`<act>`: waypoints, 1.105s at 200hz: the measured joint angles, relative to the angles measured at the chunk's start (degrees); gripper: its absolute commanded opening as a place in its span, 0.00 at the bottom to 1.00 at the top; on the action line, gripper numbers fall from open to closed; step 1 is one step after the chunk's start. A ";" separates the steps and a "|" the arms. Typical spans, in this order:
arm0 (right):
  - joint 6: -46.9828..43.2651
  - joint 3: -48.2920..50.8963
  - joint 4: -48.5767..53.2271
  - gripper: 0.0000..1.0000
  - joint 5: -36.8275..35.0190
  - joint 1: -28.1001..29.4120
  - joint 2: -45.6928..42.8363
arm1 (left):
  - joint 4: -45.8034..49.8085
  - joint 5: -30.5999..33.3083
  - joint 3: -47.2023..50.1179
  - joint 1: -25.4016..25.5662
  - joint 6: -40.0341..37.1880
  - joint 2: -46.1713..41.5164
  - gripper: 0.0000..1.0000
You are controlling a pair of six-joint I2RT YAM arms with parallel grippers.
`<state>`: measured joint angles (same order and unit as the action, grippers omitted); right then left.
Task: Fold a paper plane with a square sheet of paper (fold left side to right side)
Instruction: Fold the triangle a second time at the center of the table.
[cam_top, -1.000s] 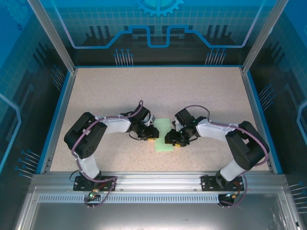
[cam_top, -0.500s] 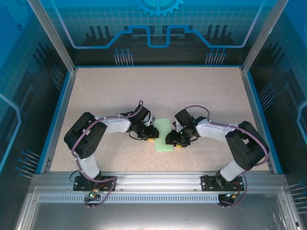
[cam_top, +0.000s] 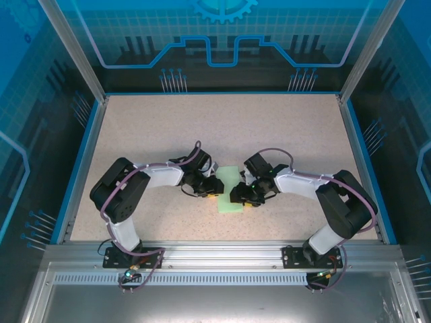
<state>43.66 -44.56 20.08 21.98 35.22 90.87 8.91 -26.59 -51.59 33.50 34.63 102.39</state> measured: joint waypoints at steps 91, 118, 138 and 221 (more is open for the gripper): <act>2.47 1.90 -4.00 0.52 4.02 -1.16 -0.02 | -0.90 4.83 2.84 0.33 -1.77 -17.09 0.56; 3.08 3.26 -5.31 0.52 4.55 -1.97 -0.02 | -1.60 7.67 6.56 0.33 -2.62 -23.71 0.59; 3.76 4.22 -7.19 0.52 6.01 -2.78 -0.02 | -1.92 9.49 9.90 0.33 -3.58 -28.70 0.60; 2.89 -1.49 -9.01 0.52 9.33 -7.19 3.21 | -2.49 14.56 18.49 4.94 -8.79 -45.22 0.62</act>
<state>46.54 -46.04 11.07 31.31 28.03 94.08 6.42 -12.03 -33.10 38.44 25.85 57.17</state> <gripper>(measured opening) 0.523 0.613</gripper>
